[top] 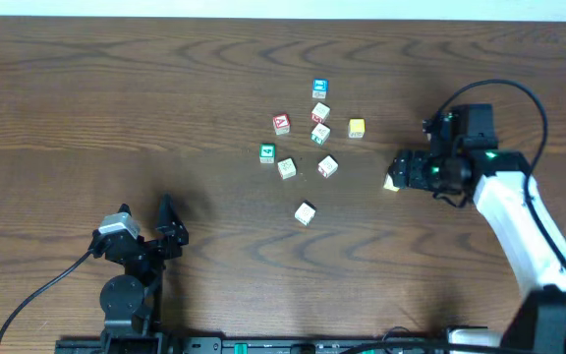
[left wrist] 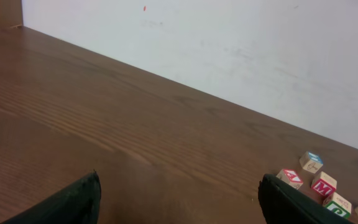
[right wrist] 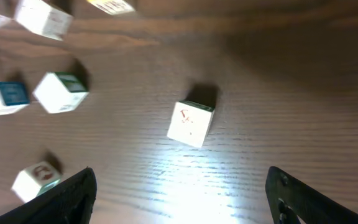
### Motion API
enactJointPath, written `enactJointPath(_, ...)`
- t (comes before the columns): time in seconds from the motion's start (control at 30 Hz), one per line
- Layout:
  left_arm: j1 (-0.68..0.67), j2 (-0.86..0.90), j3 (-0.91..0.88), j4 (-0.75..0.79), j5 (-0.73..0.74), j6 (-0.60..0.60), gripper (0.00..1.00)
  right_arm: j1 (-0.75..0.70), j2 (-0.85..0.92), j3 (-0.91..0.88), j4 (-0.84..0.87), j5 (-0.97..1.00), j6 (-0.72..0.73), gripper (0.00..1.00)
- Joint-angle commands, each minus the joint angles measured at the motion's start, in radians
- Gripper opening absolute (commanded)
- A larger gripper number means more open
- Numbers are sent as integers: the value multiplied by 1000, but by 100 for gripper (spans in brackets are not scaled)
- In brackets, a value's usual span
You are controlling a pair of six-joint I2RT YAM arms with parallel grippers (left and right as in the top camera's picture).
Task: Lift 5 blocks
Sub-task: 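Move right gripper over the green-edged violin block near right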
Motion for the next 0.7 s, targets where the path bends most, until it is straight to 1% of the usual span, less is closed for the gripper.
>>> enactJointPath(0.0, 3, 0, -14, -47, -16, 6, 82, 26, 72, 17, 3, 71, 123, 82)
enactJointPath(0.13, 3, 0, -14, -47, -16, 6, 81, 59, 145, 17, 14, 76, 182, 82)
enactJointPath(0.23, 3, 0, -14, -47, -16, 6, 81, 86, 181, 17, 25, 91, 248, 81)
enactJointPath(0.33, 3, 0, -14, -47, -16, 6, 81, 109, 209, 17, 42, 106, 282, 81)
enactJointPath(0.43, 3, 0, -14, -47, -16, 6, 81, 128, 235, 17, 58, 138, 318, 76)
enactJointPath(0.5, 3, 0, -14, -47, -16, 6, 81, 138, 244, 17, 71, 146, 328, 74)
enactJointPath(0.67, 3, 0, -14, -47, -16, 6, 81, 150, 247, 17, 105, 190, 328, 73)
